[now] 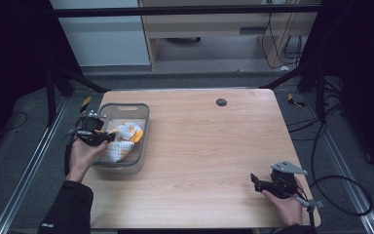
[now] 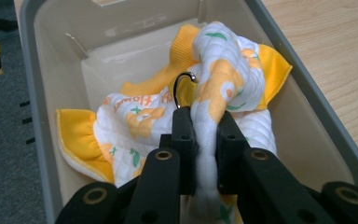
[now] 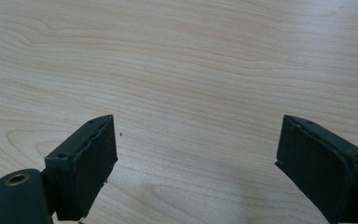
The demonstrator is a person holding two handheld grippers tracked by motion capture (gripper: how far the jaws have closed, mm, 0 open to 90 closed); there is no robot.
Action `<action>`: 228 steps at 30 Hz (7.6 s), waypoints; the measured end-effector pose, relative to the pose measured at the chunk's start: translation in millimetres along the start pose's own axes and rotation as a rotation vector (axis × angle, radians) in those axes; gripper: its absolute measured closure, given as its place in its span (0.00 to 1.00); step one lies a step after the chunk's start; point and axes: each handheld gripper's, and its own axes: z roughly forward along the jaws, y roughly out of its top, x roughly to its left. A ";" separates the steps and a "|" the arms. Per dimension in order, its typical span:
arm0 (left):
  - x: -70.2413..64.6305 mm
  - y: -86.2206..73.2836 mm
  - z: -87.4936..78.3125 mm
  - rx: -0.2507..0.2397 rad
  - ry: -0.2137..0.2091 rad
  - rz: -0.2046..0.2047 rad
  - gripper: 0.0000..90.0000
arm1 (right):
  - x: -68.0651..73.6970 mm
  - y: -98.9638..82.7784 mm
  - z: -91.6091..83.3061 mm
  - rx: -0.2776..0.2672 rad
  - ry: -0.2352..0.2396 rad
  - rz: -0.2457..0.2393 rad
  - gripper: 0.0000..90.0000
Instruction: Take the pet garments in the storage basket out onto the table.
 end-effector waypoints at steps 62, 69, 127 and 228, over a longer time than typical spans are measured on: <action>-84.7 37.4 -87.1 -0.109 -0.156 0.304 0.90 | 1.0 0.2 -1.6 -0.013 0.006 -0.001 0.13; -101.9 40.6 -87.0 -0.116 -0.190 0.344 0.90 | 1.2 0.4 -1.7 -0.014 0.007 -0.001 0.13; -203.1 54.3 -5.6 -0.032 -0.339 0.517 0.90 | 0.6 1.4 -3.7 -0.032 0.009 -0.001 0.13; -177.8 -17.5 10.6 -0.204 -0.392 0.377 0.28 | -1.4 -0.1 -2.4 -0.023 -0.001 -0.008 0.13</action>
